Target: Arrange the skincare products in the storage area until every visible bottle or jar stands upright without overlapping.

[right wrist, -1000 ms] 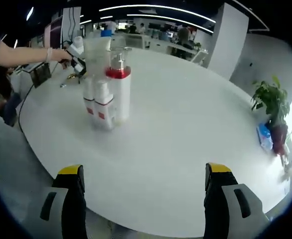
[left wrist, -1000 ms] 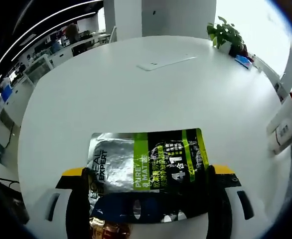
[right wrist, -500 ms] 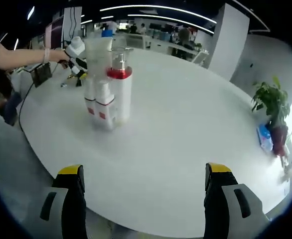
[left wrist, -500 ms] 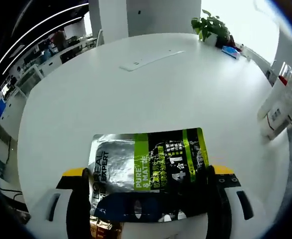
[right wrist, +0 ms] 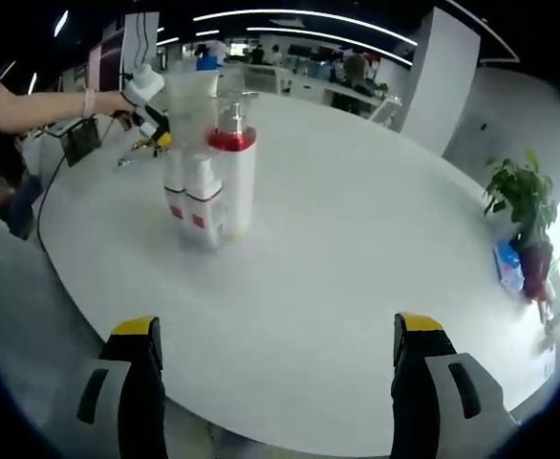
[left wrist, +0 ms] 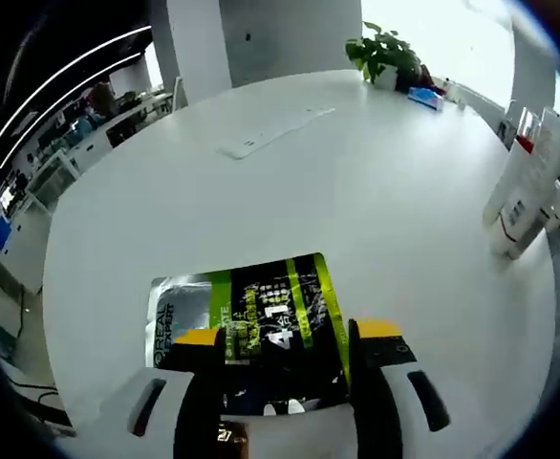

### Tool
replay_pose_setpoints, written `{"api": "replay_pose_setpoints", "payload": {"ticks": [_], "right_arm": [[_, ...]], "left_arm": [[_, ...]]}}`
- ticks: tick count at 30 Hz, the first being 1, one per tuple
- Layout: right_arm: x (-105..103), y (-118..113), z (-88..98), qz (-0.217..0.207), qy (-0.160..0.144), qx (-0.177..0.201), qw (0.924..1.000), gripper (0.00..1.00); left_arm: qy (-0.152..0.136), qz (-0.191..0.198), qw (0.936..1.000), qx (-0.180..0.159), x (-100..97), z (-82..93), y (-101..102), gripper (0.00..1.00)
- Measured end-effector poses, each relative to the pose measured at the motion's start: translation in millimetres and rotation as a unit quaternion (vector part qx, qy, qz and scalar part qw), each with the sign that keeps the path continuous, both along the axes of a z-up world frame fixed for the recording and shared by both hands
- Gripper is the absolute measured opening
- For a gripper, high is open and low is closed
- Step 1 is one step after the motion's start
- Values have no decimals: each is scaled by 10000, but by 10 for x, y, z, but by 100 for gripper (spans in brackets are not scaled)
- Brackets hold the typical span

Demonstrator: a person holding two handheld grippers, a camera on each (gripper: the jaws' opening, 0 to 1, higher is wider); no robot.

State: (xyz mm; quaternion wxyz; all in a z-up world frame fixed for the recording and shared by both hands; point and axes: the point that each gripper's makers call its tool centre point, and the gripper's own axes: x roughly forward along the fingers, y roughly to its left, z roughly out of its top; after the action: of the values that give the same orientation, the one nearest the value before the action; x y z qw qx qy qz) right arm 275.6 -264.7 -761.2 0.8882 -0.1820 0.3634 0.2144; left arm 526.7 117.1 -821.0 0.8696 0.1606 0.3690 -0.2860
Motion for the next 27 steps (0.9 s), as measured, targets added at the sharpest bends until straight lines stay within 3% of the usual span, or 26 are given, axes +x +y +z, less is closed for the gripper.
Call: {"api": "replay_pose_setpoints", "payload": {"ticks": [1,2,9,18,22,23,26,27], "right_arm": [[-4,4,-7,17,16,-10,10000,100],[-9,5,-14,26,34,-20,10000,100],[-18,-2,-43,35,102,-56,9999,100],[-37,-9,-90,53,216,-125,9997,100],[-45,-9,-108,68,255,-149,9995,100],[-50,-9,-113,75,271,-156,9995,100],[-49,-13,-125,88,289,-174,9994,100],[-47,-13,-126,90,293,-175,9994,100]], "left_arm": [[69,104,9998,-139,11,14,12,68],[74,131,9997,-168,29,19,30,74],[50,407,9991,-114,95,-10,265,99],[226,516,9983,-118,157,-56,371,99],[537,418,9975,-168,191,-125,368,99],[637,286,9974,-183,122,-133,326,99],[882,357,9950,-308,113,-170,322,100],[764,342,9961,-272,191,-161,352,100]]}}
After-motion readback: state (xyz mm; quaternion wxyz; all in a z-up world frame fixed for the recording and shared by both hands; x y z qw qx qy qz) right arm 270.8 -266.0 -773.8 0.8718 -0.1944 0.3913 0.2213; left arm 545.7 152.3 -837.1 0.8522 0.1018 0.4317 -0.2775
